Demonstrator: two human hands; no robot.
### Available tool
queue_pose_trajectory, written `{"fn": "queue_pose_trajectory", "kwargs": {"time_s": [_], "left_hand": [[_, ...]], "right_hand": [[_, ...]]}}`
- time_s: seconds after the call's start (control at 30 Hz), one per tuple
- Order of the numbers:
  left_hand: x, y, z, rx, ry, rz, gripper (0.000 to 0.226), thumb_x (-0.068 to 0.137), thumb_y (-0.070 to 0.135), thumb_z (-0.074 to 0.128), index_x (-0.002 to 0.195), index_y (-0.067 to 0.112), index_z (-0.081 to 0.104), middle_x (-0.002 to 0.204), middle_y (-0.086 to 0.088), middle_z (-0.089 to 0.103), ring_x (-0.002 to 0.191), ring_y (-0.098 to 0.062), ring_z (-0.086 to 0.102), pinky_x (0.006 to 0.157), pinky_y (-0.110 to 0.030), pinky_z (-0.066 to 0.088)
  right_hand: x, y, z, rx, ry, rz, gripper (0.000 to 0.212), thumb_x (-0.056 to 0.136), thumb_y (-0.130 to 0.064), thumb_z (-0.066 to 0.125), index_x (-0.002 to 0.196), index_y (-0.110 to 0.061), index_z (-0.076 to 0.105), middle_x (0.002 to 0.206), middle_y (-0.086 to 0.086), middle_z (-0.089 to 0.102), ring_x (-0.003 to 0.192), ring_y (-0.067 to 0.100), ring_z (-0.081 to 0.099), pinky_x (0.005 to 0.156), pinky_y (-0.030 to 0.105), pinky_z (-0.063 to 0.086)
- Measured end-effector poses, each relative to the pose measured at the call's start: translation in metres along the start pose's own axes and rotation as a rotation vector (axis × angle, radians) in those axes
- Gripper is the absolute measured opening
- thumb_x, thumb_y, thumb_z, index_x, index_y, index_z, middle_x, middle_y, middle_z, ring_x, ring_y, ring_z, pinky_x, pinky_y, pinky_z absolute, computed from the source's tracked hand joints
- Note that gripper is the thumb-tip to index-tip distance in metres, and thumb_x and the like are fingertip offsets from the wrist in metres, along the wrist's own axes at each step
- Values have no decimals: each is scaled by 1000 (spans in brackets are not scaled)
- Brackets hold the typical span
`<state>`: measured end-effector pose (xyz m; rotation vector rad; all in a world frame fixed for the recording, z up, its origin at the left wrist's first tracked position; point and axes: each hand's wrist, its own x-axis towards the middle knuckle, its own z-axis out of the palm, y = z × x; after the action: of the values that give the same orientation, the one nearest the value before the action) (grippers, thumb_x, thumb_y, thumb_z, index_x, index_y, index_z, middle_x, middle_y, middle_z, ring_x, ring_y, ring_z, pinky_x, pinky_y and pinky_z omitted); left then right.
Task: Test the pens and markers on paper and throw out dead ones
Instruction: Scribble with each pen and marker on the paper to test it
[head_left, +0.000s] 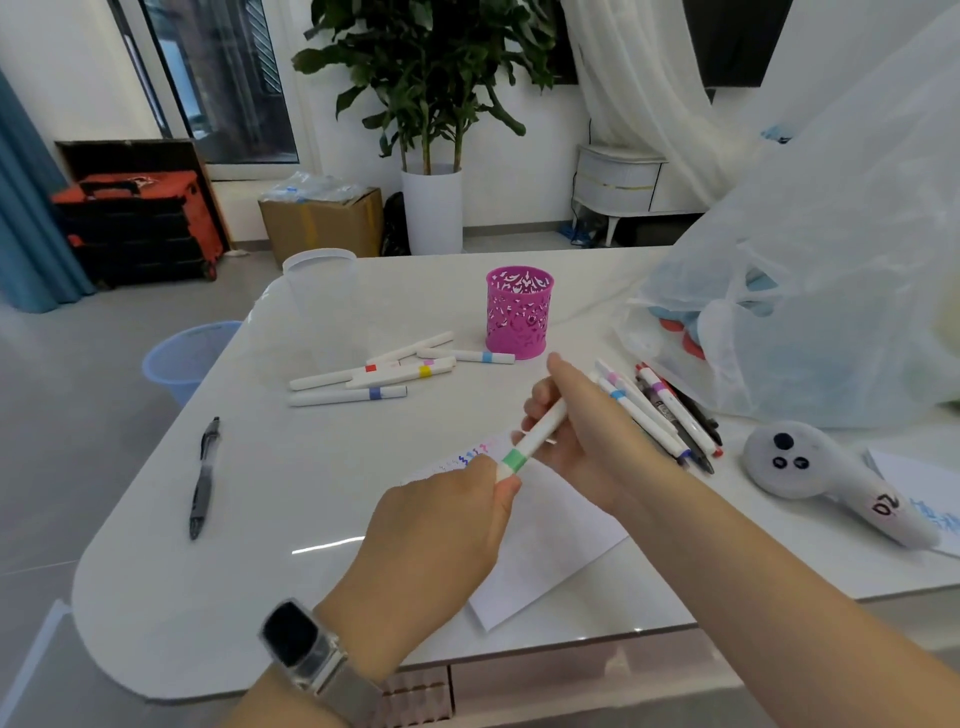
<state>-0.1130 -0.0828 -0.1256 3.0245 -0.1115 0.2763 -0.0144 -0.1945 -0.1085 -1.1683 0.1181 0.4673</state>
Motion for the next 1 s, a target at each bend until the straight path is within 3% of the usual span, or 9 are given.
{"fn": "queue_pose_trajectory", "kwargs": {"time_s": [0.2,0.3,0.4,0.5,0.6,0.67,0.77,0.87,1.0], "left_hand": [[-2,16,3,94,51,89,39,96,41,21,74,20,45,44,9,22,34,-8,7,39,-20,5],[3,16,2,128,121,164,36,89,38,40,58,19,45,41,9,15,30,-11,5,37,-17,4],[-13,12,1,170,93,239,42,67,29,75,53,20,37,46,4,9,25,-19,14,34,-18,16],[-31,-12,3,123,66,146,37,91,38,39,59,23,31,34,1,18,21,-20,30,33,-20,13],[-26,-32,11,121,41,38,43,99,40,9,63,25,28,37,4,14,25,-18,17,39,-18,-3],[-19,-23,9,121,-6,21,38,96,42,15,65,24,28,41,5,13,31,-17,15,35,-20,3],[-11,2,14,0,1,57,35,98,48,13,80,24,31,55,6,34,47,-17,36,52,-29,36],[-4,15,13,-78,-110,-1,29,97,52,24,87,24,28,72,9,46,60,-12,45,61,-29,35],[-3,15,21,-43,-230,-34,24,97,46,32,93,23,28,94,4,45,83,-17,53,66,-27,32]], "right_hand": [[-11,-13,-6,514,118,126,60,98,-27,37,41,-20,21,36,-6,14,26,11,11,34,10,9],[0,-9,-10,523,181,148,54,96,-22,35,44,-20,20,35,-9,18,23,9,16,35,7,13],[20,-35,-42,629,305,-11,28,77,-3,30,57,-21,21,47,-21,44,40,-5,49,45,9,42],[17,-65,-86,642,326,-149,30,70,-1,32,50,-20,19,34,-8,20,26,8,20,31,12,17],[6,-57,-93,705,137,-130,43,89,-14,38,47,-16,28,40,-2,27,32,11,29,45,16,31],[6,-49,-86,569,119,-121,43,96,-29,33,59,-11,44,51,4,44,46,17,44,61,25,44],[14,-43,-74,262,88,-87,56,97,-43,27,72,-5,59,50,7,44,44,17,41,49,23,44],[22,-33,-66,88,-22,-90,64,97,-55,32,90,-5,72,56,7,58,47,13,52,54,24,47],[31,-10,-51,-306,-80,-206,17,84,-18,70,101,-12,73,79,2,66,64,9,57,61,22,51]]}}
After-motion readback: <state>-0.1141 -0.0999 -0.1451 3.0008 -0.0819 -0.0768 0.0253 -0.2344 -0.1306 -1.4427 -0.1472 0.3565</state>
